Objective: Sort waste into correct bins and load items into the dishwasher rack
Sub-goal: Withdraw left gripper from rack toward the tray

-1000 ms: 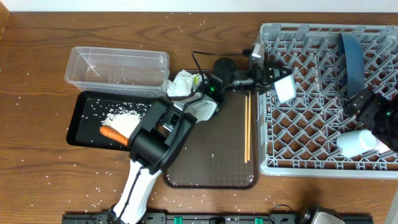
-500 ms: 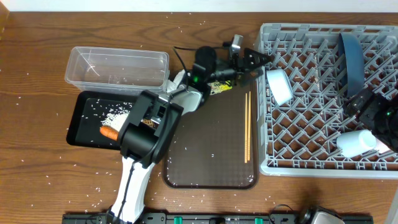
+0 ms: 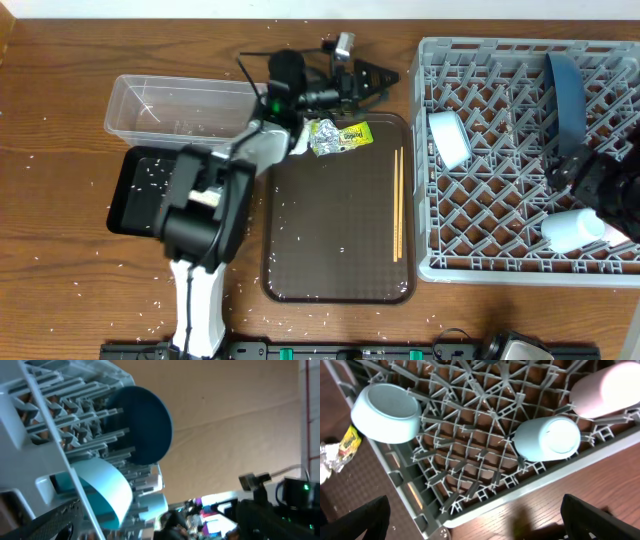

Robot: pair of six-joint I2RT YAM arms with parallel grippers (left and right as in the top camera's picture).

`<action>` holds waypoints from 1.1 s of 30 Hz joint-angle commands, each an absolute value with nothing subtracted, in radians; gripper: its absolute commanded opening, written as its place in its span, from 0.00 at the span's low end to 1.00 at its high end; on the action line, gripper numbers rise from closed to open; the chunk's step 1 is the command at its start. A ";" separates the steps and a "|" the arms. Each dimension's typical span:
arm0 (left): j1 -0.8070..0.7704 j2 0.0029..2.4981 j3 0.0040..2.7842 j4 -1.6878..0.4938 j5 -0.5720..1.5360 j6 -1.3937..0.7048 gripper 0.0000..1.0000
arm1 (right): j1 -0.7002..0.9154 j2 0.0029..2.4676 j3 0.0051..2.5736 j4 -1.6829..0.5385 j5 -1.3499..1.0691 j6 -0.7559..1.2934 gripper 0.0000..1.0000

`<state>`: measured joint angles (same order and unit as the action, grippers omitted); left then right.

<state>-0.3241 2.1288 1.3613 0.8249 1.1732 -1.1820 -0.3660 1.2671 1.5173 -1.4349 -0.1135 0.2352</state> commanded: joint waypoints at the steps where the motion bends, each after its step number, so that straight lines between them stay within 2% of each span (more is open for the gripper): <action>1: -0.295 2.037 1.367 0.714 1.202 -0.983 0.98 | -0.341 1.273 1.522 -1.432 -0.162 0.201 0.99; 8: -0.277 1.848 1.367 0.247 0.935 -0.717 0.98 | -0.284 1.281 1.522 -1.422 -0.242 0.201 0.99; 13: -0.280 1.671 1.367 -0.302 0.525 -0.430 0.98 | -0.199 1.283 1.522 -1.407 -0.345 0.148 0.99; 17: -0.280 1.584 1.367 -0.559 0.269 -0.289 0.98 | -0.076 1.293 1.522 -1.362 -0.386 0.115 0.99; 23: -0.281 1.548 1.365 -0.657 0.260 -0.198 0.98 | 0.109 1.329 1.522 -1.283 -0.320 0.132 0.99; 24: -0.284 1.554 1.365 -0.650 0.261 -0.198 0.93 | 0.129 1.339 1.522 -1.279 -0.288 0.151 0.99; 25: -0.291 1.561 1.365 -0.643 0.261 -0.178 0.92 | 0.145 1.346 1.522 -1.279 -0.262 0.173 0.99; 29: -0.349 1.621 1.358 -0.587 0.221 -0.032 0.91 | 0.165 1.372 1.522 -1.290 -0.228 0.237 0.99; 33: -0.402 1.731 1.358 -0.512 0.076 -0.007 0.92 | 0.166 1.381 1.522 -1.309 -0.228 0.250 0.99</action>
